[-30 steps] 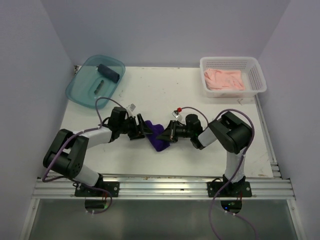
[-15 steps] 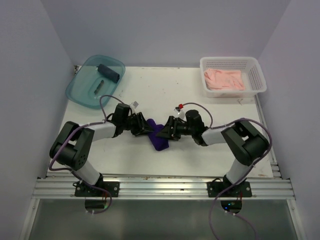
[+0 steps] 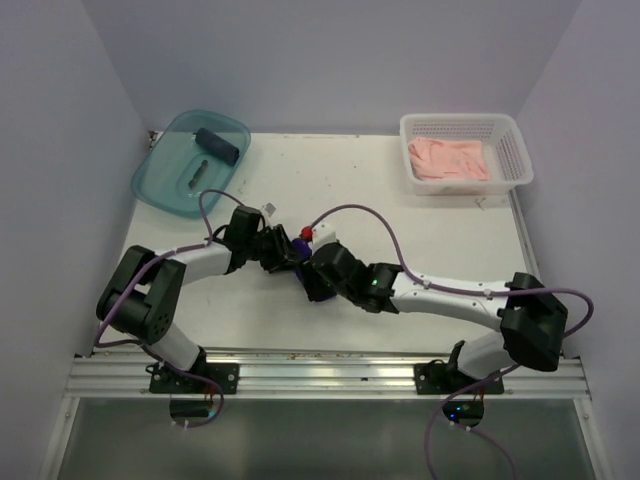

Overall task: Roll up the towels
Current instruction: Roll the towel

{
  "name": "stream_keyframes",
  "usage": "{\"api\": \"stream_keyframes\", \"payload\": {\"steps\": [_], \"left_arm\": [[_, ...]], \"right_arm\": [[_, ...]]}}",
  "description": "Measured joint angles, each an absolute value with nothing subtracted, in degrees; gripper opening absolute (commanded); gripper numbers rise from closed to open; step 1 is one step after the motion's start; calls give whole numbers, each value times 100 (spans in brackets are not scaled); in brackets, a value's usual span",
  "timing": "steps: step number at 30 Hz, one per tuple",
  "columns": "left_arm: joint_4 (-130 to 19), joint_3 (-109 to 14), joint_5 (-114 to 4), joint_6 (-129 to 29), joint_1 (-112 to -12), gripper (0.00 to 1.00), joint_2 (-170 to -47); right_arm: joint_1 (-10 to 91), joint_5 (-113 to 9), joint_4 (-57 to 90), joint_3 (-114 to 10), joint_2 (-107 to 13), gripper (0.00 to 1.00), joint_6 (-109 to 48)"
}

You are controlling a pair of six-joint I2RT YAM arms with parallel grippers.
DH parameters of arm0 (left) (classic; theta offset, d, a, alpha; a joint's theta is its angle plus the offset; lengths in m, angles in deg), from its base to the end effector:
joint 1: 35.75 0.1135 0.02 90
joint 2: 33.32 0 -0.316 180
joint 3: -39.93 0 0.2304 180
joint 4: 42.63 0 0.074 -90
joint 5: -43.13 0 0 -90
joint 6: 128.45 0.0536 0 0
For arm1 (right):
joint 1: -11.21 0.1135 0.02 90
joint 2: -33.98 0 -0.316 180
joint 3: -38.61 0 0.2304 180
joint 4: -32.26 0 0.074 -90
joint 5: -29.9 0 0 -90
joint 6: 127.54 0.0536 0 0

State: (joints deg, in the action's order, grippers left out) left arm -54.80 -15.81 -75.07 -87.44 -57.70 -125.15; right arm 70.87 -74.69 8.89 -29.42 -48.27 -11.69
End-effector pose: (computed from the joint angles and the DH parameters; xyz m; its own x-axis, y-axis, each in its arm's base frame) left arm 0.2660 -0.1345 0.2032 -0.9229 -0.3451 -0.1708 -0.1146 0.6697 -0.7337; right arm 0.1634 0.2525 0.2932 -0.5975 -0.1855 -0.7801 -0.5266 0.8245 0.2072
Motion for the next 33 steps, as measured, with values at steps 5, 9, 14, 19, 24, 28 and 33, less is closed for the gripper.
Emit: {"api": "stream_keyframes", "payload": {"steps": [5, 9, 14, 19, 24, 28, 33], "left_arm": [[-5537, -1594, -7452, -8744, -5797, 42, -12498], [-5561, -1603, -7439, -8744, -5797, 42, -12496], [-5644, -1620, -7385, -8744, -5797, 42, -12478], [-5701, -1623, -7339, -8744, -5797, 43, -12448], [-5885, -1653, -7286, -8729, -5797, 64, -12367], [-6145, -1655, -7162, -8688, -5794, 75, -12061], [-6245, -1660, -7168, -8668, -5794, 84, -11777]], "right_arm": [[8077, -8934, 489, -3307, -5490, 67, -2002], [8368, -9373, 493, -3429, -5966, 68, -2431], [8370, -9860, 506, -3739, -6622, 65, -2815], [8370, -10293, 513, -3875, -7066, 31, -2964], [8322, -10284, 511, -3873, -7050, 0, -2800], [7964, -9609, 694, -3556, -6580, 0, -2466], [7236, -8512, 1081, -2946, -5761, 0, -1827]]}}
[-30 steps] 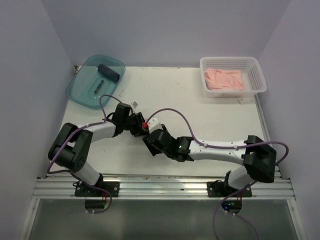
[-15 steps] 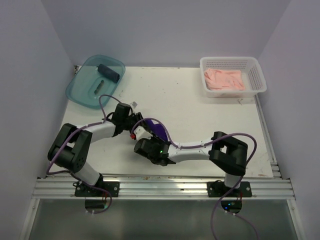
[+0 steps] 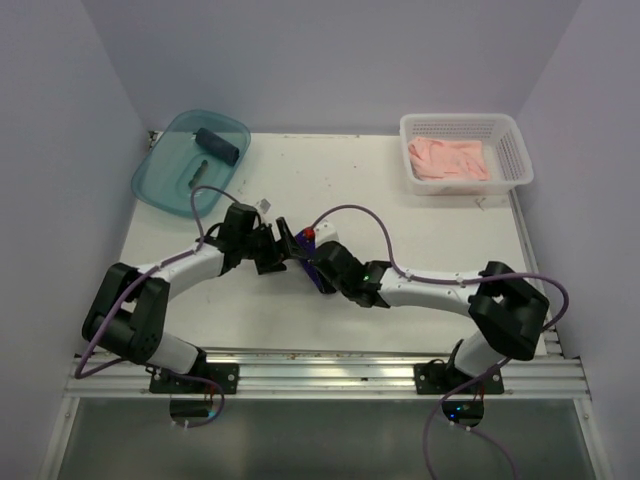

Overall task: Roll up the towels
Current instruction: Roll the towel, then place the rolled towel into the container

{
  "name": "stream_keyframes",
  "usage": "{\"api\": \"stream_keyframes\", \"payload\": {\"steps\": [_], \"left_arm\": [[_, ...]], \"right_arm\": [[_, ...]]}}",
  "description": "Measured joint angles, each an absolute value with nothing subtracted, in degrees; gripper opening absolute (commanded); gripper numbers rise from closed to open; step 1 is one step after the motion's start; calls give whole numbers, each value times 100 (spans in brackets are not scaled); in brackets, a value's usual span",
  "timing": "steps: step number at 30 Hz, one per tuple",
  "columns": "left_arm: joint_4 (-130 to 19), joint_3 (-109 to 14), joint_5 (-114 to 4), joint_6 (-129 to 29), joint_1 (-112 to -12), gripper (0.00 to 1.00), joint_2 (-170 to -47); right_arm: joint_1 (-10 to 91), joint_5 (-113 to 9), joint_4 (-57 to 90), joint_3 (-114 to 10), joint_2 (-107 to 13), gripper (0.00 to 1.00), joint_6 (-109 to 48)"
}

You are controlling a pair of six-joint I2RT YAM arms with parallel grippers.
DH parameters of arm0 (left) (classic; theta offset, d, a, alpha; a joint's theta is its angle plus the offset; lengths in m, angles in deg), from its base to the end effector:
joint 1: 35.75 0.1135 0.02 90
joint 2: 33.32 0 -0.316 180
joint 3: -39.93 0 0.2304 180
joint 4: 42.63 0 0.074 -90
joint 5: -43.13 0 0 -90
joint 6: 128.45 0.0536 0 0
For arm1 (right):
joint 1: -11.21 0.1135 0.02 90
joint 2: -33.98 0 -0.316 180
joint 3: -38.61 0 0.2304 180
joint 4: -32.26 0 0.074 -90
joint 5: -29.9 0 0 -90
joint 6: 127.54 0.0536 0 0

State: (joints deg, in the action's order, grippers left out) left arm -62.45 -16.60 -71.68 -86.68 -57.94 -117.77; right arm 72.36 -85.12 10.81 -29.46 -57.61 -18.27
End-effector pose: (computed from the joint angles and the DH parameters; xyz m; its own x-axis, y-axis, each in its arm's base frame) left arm 0.2466 -0.1249 0.2294 -0.9071 -0.3612 -0.2164 -0.1087 0.6974 -0.7084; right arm 0.1775 0.2753 0.2508 -0.5362 -0.3536 -0.7665 -0.5004 0.8644 -0.0487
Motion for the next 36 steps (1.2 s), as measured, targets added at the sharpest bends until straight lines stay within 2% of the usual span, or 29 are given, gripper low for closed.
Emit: {"api": "stream_keyframes", "payload": {"steps": [9, 19, 25, 29, 34, 36], "left_arm": [[-5946, -1649, -7415, -8742, -5919, 78, -12074], [-5513, -1537, -7623, -8891, -6024, 84, -12430], [-5358, -1537, -7667, -8989, -6048, 84, -12590], [-5111, -1535, -7719, -9144, -6118, 76, -12778], [-4864, -1487, -7734, -9302, -6146, 59, -12902], [-4816, -1478, -7732, -9359, -6164, 49, -12920]], "right_arm": [[6698, -7037, 2174, -2083, -5461, 0, -582], [6077, -5939, 3446, -1256, -5291, 0, 653], [6023, -5614, 3763, -1147, -5328, 0, 1014], [5977, -5445, 4014, -1082, -5474, 0, 1204], [5817, -5231, 4364, -900, -5529, 0, 1442], [5752, -5128, 4484, -848, -5579, 0, 1521]]}}
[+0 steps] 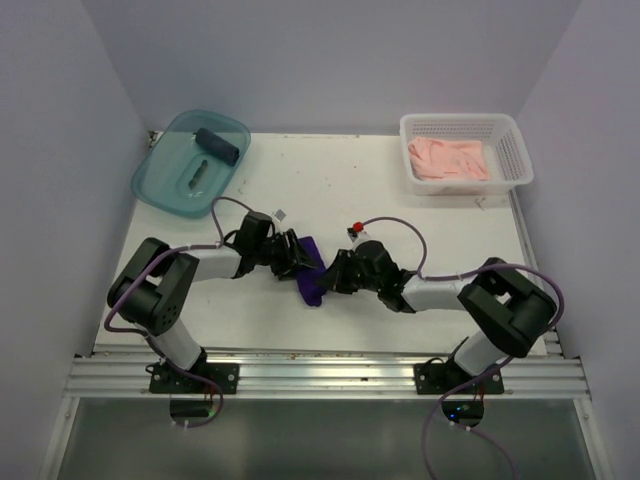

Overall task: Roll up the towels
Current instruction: Place the rolled towel into the container

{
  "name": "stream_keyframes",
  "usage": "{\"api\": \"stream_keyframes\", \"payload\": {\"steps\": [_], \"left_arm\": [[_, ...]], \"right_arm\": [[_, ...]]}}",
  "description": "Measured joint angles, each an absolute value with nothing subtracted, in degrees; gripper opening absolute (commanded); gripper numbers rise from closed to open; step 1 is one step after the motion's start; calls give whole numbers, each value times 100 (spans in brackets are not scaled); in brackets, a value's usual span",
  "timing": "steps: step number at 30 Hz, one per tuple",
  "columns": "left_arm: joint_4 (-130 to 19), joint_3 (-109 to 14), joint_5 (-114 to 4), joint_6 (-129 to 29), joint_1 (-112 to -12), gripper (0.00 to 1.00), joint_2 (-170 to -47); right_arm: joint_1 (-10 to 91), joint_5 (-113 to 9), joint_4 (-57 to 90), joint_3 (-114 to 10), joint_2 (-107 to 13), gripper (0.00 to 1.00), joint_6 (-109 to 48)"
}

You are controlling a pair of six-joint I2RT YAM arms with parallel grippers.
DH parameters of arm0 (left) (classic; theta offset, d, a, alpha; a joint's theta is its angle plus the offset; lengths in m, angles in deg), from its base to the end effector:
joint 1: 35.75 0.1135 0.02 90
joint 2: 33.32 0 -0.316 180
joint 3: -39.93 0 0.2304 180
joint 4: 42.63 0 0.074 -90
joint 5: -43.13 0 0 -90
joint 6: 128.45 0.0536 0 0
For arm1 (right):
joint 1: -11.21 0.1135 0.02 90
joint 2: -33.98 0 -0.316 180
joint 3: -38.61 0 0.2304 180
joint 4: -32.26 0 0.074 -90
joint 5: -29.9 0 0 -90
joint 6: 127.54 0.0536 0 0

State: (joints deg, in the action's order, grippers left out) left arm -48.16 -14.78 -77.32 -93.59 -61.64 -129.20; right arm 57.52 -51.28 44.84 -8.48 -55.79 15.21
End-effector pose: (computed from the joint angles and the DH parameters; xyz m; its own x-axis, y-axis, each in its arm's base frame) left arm 0.2655 -0.1590 0.1887 -0.9397 -0.3302 -0.0894 -0.1434 0.6173 -0.7736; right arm 0.1999 0.2211 0.2096 -0.8514 0.2475 -0.4625 -0.2122 0.6438 0.7352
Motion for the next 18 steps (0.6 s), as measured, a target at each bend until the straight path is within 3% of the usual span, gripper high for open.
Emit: {"api": "stream_keyframes", "payload": {"steps": [2, 4, 5, 8, 18], "left_arm": [[-4777, -1478, -7739, -9402, -6177, 40, -12924], [-4759, -1478, -7745, -9455, -6183, 36, -12924], [-4761, -1478, -7748, -9474, -6188, 35, -12924], [-4882, -1524, -7702, -9483, -6192, 32, -12922], [-6453, -2263, -7262, -9000, -5733, 29, -12338]], "right_arm": [[5706, -5034, 4554, -824, -5610, 3, 1567], [5682, -4982, 4552, -826, -5625, 23, 1582], [5664, -4956, 4550, -832, -5638, 40, 1587], [5557, -4735, 4454, -867, -5638, 59, 1521], [5260, -5452, 2203, -1501, -4034, 67, 564]]}}
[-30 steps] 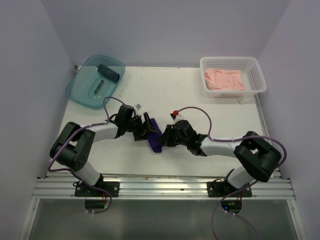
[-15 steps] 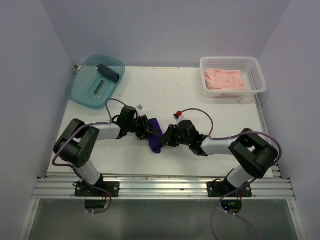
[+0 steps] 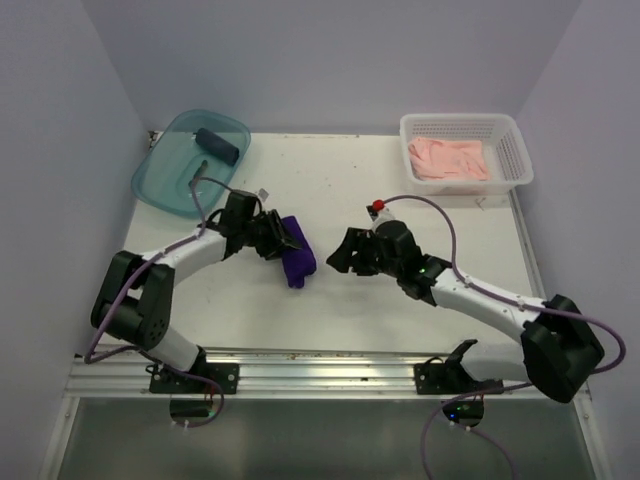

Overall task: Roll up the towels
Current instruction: Place the rolled towel into the container

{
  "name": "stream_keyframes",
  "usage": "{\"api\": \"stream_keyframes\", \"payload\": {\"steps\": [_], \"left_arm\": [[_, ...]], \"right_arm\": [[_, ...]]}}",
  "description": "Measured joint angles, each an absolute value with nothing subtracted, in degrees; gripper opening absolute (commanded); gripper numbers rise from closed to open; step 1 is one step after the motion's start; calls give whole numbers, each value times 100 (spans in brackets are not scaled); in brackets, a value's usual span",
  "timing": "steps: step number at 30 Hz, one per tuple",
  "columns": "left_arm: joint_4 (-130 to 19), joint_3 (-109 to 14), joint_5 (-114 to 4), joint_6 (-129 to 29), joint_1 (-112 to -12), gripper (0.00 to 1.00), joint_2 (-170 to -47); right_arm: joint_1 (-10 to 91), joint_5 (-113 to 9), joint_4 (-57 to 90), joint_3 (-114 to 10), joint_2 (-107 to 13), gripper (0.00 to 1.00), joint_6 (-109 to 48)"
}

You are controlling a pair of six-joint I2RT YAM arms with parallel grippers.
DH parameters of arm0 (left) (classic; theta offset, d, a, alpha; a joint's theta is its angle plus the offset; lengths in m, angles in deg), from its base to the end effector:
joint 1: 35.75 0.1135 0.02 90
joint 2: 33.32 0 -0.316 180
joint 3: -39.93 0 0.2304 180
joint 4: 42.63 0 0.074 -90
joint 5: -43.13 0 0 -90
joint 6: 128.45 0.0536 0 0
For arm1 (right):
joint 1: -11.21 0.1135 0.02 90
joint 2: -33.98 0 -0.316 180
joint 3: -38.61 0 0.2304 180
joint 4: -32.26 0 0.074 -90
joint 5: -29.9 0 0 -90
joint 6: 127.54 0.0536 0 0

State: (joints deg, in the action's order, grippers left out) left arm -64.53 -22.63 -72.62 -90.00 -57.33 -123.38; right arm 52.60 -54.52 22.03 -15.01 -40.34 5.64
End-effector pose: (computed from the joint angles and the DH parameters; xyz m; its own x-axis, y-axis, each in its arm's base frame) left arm 0.2744 -0.1336 0.2303 -0.9044 -0.4008 -0.1463 -0.1835 0.6749 -0.7148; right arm 0.1911 0.1754 0.2708 -0.7743 0.2254 -0.5913 -0.2616 0.7368 0.6234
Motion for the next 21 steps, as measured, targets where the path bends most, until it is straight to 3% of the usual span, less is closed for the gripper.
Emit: {"api": "stream_keyframes", "payload": {"steps": [5, 12, 21], "left_arm": [[-7295, -3013, -7103, -8674, -4951, 30, -11962], [-7937, -4567, -6873, -8414, -3655, 30, -11930], [-7799, -6776, -6563, -8395, -2643, 30, -13425]], "right_arm": [[5085, -6151, 1560, -1514, -3204, 67, 343], [5013, -6693, 806, -1514, -3033, 67, 89], [5013, -6680, 657, -1512, -3085, 66, 30]]}}
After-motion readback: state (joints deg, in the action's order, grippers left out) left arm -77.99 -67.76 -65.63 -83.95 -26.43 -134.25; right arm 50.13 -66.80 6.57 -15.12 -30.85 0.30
